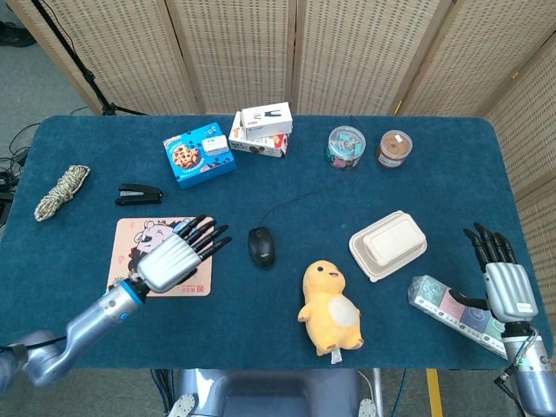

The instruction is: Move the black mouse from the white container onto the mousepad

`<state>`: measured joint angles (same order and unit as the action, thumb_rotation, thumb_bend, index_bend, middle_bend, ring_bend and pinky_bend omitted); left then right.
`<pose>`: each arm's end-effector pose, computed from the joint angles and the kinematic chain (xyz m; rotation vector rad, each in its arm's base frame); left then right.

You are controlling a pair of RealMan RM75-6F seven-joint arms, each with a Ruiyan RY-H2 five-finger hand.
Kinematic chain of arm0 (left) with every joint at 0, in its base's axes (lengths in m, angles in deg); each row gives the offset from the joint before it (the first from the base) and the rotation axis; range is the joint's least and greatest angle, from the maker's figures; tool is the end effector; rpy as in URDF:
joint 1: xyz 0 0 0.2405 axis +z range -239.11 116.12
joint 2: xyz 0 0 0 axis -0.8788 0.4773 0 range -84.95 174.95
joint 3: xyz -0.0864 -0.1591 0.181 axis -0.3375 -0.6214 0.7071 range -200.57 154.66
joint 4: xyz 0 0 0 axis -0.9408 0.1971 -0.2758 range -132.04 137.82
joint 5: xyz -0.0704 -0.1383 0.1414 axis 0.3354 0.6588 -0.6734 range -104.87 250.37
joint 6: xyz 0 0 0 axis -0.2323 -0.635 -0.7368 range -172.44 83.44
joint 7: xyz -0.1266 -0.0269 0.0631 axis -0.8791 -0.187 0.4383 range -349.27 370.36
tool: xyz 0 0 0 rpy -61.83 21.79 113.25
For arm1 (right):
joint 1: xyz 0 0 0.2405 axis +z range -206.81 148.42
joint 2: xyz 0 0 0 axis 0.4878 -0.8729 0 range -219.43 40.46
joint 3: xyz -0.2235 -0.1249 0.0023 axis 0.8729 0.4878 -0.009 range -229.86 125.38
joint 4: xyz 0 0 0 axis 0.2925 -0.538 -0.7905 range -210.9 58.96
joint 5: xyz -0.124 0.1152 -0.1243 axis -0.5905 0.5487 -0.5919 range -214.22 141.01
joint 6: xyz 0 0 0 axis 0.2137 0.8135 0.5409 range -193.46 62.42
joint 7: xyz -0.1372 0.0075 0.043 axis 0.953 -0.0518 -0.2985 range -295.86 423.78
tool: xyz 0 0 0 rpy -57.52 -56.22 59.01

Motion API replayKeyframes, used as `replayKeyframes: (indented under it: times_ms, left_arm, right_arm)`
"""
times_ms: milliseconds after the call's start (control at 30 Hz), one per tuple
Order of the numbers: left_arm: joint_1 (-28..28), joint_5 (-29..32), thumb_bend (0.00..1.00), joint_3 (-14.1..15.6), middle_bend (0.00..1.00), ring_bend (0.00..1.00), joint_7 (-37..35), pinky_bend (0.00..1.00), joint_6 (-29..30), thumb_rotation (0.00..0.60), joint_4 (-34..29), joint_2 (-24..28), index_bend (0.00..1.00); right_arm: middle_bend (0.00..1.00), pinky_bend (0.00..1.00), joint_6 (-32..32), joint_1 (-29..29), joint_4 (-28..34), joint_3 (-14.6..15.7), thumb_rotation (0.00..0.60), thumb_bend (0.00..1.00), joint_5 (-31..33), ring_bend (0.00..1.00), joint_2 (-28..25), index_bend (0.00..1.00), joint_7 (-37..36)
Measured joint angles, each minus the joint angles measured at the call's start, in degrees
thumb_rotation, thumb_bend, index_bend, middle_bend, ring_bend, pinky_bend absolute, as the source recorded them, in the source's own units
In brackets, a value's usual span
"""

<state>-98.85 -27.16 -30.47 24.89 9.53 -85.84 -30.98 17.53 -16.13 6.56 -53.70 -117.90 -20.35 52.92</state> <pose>-0.1480 0.3046 0.0302 -2.2207 -0.3713 -0.9578 -0.3223 -0.2256 0.1452 1.3715 -0.9717 1.0220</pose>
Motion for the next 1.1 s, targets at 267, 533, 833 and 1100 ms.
replayKeyframes:
  times_ms: [267,533,833,1100]
  left_arm:
    - [-9.4,3.8,0.31,-2.5,0.0,0.0,4.4,0.0,-8.4,0.6,6.9,-8.0,0.0]
    - [-14.6,4.7,0.3,-1.4,0.0,0.0,2.2,0.0,-11.8,0.6,16.2,-13.0,0.0]
    - [-17.9,4.7,0.3,1.1,0.0,0.0,-4.9,0.0,-12.0,0.6,24.8,-16.5,0.0]
    - [-20.9,4.3,0.3,3.1,0.0,0.0,-8.5,0.0,-12.4,0.6,30.5,-20.7,0.0]
  right_arm:
    - [0.0,0.0,0.5,-1.0,-0.6,-1.8,0.6,0.0,0.1,0.0,-0.8,0.0,-0.6]
    - [0.0,0.0,0.1,-1.9,-1.1,-3.6,0.6,0.0,1.8,0.0,-0.9,0.0,-0.9]
    - [0.0,0.0,0.1,-2.4,-0.6,-4.8,0.6,0.0,2.0,0.0,-0.5,0.0,0.5]
    - [0.0,0.0,-1.3,-2.2,-0.6,-5.2,0.6,0.0,2.1,0.0,0.1,0.0,1.2]
